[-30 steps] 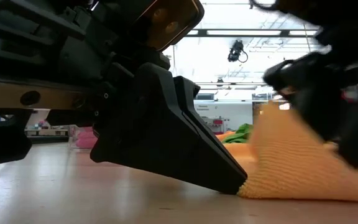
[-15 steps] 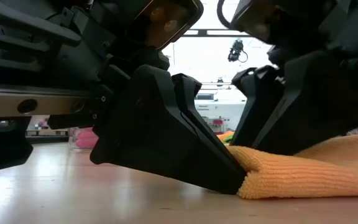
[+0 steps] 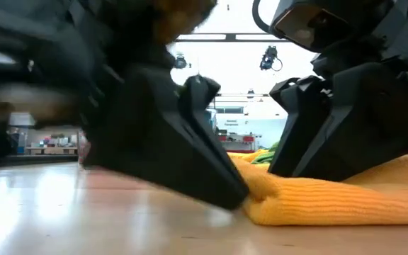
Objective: Fold microfiber towels
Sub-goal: Fold the bottom orange microfiber cloth
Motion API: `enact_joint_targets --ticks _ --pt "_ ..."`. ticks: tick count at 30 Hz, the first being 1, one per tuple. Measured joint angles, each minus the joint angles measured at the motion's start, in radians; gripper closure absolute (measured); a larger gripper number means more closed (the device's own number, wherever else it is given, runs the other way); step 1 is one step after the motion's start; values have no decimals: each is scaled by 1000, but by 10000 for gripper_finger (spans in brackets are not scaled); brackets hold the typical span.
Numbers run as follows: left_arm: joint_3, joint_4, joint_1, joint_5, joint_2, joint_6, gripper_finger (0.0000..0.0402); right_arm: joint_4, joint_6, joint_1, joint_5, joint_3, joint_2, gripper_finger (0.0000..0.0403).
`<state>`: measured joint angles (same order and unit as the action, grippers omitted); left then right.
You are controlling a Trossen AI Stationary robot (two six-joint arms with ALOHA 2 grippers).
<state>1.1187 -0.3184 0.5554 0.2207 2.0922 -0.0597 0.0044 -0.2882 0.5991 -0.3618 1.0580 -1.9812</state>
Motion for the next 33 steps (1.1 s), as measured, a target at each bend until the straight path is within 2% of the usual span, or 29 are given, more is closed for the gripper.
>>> enact_joint_targets --ticks 5,10,19,23,28,33 --pt "2 67 6 5 -76 -4 376 -8 -7 0 0 0 0 256" --pt "2 45 -16 141 -84 36 386 -5 -7 0 0 0 0 256" --pt "3 24 -70 106 -10 112 372 1 -7 7 -1 0 1 256" --pt "3 41 -67 104 -9 128 349 -14 -2 15 -3 4 4 256" --pt "4 72 -64 99 -9 148 294 -54 4 20 -3 20 42 256" --pt "7 119 -64 94 -13 180 251 -249 -69 20 -5 21 143 256"
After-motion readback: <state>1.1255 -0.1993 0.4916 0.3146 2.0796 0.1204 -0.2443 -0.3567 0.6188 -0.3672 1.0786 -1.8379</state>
